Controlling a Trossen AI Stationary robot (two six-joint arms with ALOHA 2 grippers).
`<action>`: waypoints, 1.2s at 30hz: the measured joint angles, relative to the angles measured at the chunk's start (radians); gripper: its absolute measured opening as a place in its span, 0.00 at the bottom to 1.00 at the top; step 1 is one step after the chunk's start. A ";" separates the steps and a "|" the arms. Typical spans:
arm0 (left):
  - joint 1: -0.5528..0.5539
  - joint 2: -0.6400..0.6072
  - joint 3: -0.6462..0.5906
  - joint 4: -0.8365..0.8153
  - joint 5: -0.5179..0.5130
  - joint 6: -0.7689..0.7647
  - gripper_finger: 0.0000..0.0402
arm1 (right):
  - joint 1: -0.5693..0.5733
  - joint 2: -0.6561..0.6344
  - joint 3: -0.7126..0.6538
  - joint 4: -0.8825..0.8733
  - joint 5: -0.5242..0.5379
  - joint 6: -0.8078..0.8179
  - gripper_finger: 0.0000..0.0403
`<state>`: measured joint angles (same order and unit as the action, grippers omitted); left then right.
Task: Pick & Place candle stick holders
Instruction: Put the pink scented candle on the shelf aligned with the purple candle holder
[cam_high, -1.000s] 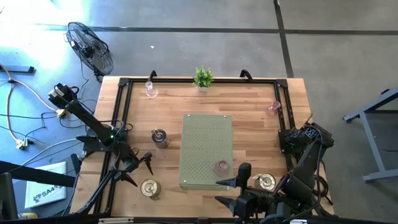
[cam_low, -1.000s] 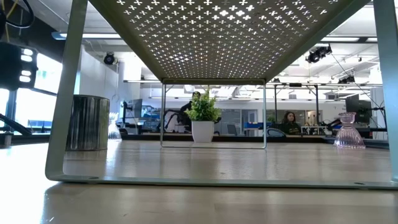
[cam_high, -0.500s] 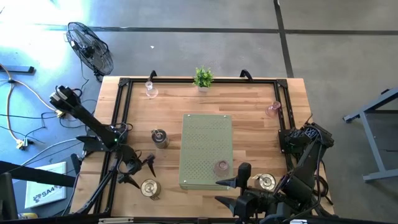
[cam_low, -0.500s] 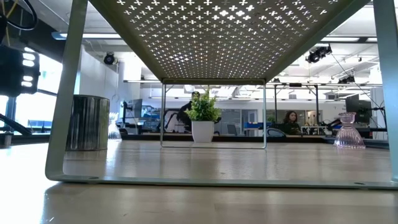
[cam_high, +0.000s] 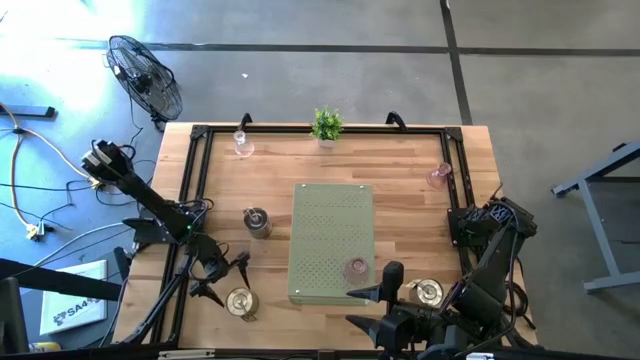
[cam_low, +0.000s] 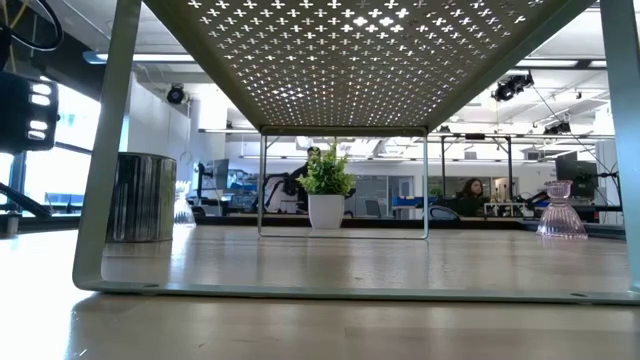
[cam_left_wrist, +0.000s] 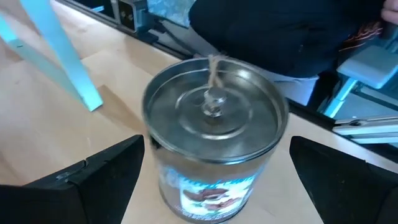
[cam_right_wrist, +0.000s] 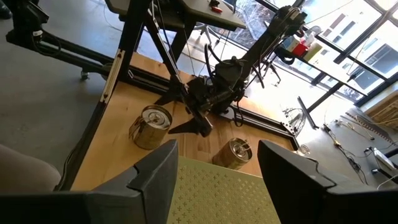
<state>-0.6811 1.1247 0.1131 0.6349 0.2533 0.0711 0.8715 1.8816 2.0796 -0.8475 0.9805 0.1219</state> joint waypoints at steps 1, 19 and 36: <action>0.000 0.004 0.000 0.005 0.002 0.000 0.98 | 0.000 0.000 0.000 0.000 -0.001 0.000 0.54; 0.000 0.099 0.001 0.118 -0.002 -0.004 0.98 | 0.000 0.000 0.000 -0.012 -0.027 0.000 0.54; 0.000 0.255 0.032 0.253 -0.004 0.003 0.98 | 0.000 0.000 0.000 -0.016 -0.026 0.000 0.54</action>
<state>-0.6811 1.3801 0.1454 0.8879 0.2495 0.0741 0.8715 1.8816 2.0796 -0.8635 0.9543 0.1219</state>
